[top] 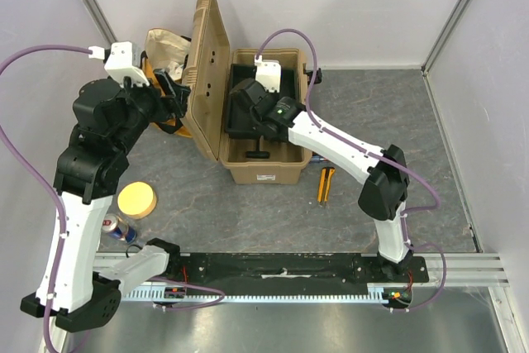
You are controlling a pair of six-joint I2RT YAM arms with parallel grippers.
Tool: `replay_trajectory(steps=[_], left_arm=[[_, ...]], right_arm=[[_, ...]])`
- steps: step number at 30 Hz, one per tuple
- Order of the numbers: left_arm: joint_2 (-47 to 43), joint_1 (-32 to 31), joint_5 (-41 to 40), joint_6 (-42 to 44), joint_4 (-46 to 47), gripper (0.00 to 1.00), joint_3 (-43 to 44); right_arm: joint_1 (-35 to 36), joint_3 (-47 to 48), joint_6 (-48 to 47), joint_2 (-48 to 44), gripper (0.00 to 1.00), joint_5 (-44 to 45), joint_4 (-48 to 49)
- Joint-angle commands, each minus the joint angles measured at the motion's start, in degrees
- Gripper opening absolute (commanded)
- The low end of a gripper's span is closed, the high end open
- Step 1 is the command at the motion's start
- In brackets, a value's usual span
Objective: Pack the tool kit
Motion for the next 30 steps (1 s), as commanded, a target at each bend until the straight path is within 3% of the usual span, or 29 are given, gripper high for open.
replay_trajectory(steps=[1,17,30], left_arm=[[-1.6,0.1,0.0,-1.3,2.2,0.76,-1.0],[-4.0,0.2,1.5,-2.1,5.3,0.76,-4.5],[-4.3,0.2,0.7,-1.8,4.7,0.76,-4.6]], right_arm=[[-0.3,0.6,3.0,0.2,0.00,7.2,2.7],[2.2,-9.3,1.4,1.4,0.00,14.3,10.3],[2.2,-15.2,-0.2,-0.8,0.00,12.2,13.4]])
